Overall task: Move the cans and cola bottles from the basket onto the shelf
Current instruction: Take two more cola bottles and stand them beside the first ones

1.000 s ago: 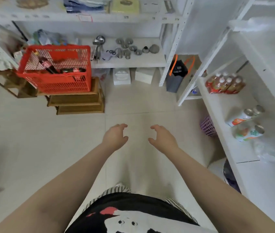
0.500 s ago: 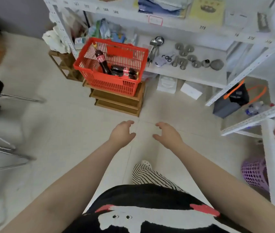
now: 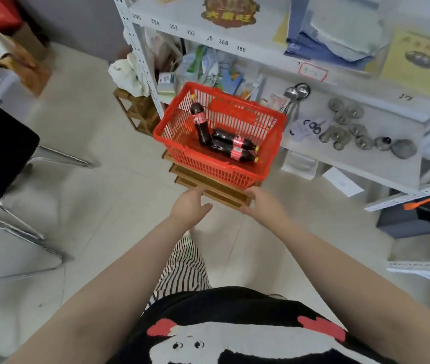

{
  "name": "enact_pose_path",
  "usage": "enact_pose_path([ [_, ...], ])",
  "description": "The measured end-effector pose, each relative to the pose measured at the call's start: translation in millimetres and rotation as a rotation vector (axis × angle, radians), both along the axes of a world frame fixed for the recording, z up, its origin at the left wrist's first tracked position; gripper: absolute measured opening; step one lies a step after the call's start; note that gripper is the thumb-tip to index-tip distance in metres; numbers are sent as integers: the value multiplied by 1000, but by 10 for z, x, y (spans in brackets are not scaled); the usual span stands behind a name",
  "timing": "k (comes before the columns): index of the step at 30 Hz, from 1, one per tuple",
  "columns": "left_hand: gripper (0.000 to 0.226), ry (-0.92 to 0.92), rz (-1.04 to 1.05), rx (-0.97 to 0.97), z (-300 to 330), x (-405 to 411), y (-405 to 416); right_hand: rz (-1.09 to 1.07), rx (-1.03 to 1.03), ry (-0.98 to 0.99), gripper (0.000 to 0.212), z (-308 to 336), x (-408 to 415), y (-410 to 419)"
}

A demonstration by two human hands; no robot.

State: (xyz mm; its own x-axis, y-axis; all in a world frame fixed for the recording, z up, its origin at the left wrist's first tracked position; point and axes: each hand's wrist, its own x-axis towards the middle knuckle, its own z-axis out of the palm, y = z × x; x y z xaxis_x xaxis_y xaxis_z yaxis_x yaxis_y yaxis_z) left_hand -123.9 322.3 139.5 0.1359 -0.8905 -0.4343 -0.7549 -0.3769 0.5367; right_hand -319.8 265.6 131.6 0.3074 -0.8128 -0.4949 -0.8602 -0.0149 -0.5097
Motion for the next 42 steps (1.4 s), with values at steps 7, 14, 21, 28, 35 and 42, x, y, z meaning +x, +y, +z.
enact_pose_path([
  [7,47,68,-81,4,-44,898,-1181,-317,54,-29,52,-139,767,-871],
  [14,49,167,54,82,-303,1351,-2181,-557,164,-131,51,-382,1151,-1609],
  [21,49,259,278,205,-974,1404,-2953,-810,351,-206,50,-1128,1264,-2327],
  [28,57,263,421,283,-1911,1441,-3536,-1168,556,-325,31,-2063,1477,-2752],
  [35,68,347,450,260,-2837,1440,-3916,-1584,684,-508,32,-2827,1663,-3042],
  [42,63,491,563,184,-3248,1395,-4030,-1890,680,-663,56,-3258,1787,-3324],
])
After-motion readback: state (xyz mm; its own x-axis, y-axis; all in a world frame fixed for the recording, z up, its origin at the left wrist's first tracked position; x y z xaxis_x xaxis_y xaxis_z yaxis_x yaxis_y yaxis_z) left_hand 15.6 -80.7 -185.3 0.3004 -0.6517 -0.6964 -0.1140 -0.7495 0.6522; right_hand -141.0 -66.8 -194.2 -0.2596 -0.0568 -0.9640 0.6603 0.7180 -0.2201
